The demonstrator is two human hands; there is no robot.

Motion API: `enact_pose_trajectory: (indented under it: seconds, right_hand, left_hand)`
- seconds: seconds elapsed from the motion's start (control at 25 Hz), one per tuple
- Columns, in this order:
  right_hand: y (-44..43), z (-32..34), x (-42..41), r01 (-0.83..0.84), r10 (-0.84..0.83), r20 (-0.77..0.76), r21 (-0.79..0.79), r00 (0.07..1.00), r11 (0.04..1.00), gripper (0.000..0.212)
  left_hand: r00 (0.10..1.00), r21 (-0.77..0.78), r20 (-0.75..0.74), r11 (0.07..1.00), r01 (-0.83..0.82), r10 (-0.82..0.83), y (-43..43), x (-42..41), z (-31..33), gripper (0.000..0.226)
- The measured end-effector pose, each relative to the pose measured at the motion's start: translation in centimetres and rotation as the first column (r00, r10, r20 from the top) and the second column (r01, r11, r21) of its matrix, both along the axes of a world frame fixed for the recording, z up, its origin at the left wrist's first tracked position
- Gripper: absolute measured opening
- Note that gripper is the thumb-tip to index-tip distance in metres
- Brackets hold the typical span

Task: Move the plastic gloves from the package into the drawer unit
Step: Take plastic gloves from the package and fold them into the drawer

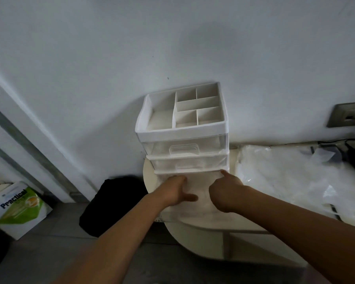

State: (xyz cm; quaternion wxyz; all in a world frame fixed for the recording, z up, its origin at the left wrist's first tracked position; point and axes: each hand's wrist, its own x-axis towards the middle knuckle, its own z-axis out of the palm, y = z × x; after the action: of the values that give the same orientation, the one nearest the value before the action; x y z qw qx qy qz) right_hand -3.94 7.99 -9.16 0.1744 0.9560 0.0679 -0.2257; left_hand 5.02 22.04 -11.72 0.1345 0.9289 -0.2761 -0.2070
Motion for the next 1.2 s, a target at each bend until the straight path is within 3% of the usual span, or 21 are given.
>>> enact_pose_trajectory:
  seconds: [0.08, 0.12, 0.28, 0.4, 0.48, 0.6, 0.68, 0.76, 0.88, 0.96, 1.08, 1.2]
  right_hand:
    - [-0.2, -0.1, 0.0, -0.01, 0.01, 0.022, 0.01, 1.0, 1.0, 0.026]
    - [-0.2, -0.2, 0.0, -0.009, 0.009, 0.026, 0.006, 1.0, 1.0, 0.027]
    - [-0.1, -0.7, 0.3, -0.023, 0.024, 0.05, -0.017, 0.998, 1.0, 0.029]
    - [-0.1, -1.1, 0.4, -0.007, 0.007, 0.103, -0.004, 0.995, 1.0, 0.028]
    - [-0.3, -1.1, 0.0, 0.016, -0.035, 0.201, 0.097, 0.979, 0.995, 0.023]
    - [-1.8, 0.1, -1.2, -0.033, -0.161, 0.4, 0.435, 0.902, 0.9, 0.026]
    - [-4.4, 1.5, -2.4, -0.044, -0.279, 0.461, 0.575, 0.842, 0.817, 0.024]
    - [-8.6, 2.7, -4.0, 0.027, -0.367, 0.493, 0.569, 0.789, 0.822, 0.016]
    - [-16.0, 2.7, -6.4, 0.33, -0.584, 0.457, 0.52, 0.671, 0.788, 0.031]
    - [-20.5, 1.5, -8.6, 0.515, -0.666, 0.397, 0.428, 0.631, 0.743, 0.025]
    - [-23.9, -1.3, -11.0, 0.662, -0.759, 0.239, 0.377, 0.606, 0.648, 0.034]
    - [-24.4, -2.6, -11.8, 0.708, -0.79, 0.093, 0.392, 0.606, 0.588, 0.042]
  left_hand:
    - [0.998, -0.093, 0.057, 0.996, 0.009, -0.004, 0.6, -0.4, 1.5, 0.04]
    - [0.999, -0.117, 0.033, 0.993, 0.021, -0.017, 0.7, -0.6, 2.1, 0.033]
    - [0.956, -0.007, -0.249, 0.987, 0.16, -0.157, 0.8, -2.2, 2.8, 0.043]
    - [0.949, 0.1, -0.241, 0.968, 0.231, -0.201, 0.5, -2.7, 2.2, 0.037]
    - [0.95, 0.111, -0.246, 0.969, 0.222, -0.19, 0.3, -2.8, 2.3, 0.039]
    - [0.946, 0.146, -0.27, 0.963, 0.225, -0.18, 0.3, -2.7, 3.2, 0.047]
    - [0.963, 0.102, -0.197, 0.973, 0.205, -0.182, 0.0, -2.9, 3.7, 0.043]
    - [0.986, -0.018, -0.03, 0.987, 0.162, -0.162, -1.2, -3.6, 4.3, 0.035]
    - [0.963, -0.181, 0.245, 0.97, 0.16, -0.113, -4.3, -5.2, 5.0, 0.046]
    - [0.94, -0.224, 0.315, 0.952, 0.209, -0.132, -6.9, -6.6, 5.1, 0.051]
    - [0.939, -0.25, 0.294, 0.934, 0.255, -0.177, -10.1, -8.5, 4.4, 0.043]
    - [0.951, -0.302, 0.2, 0.909, 0.288, -0.235, -13.0, -10.2, 3.1, 0.034]
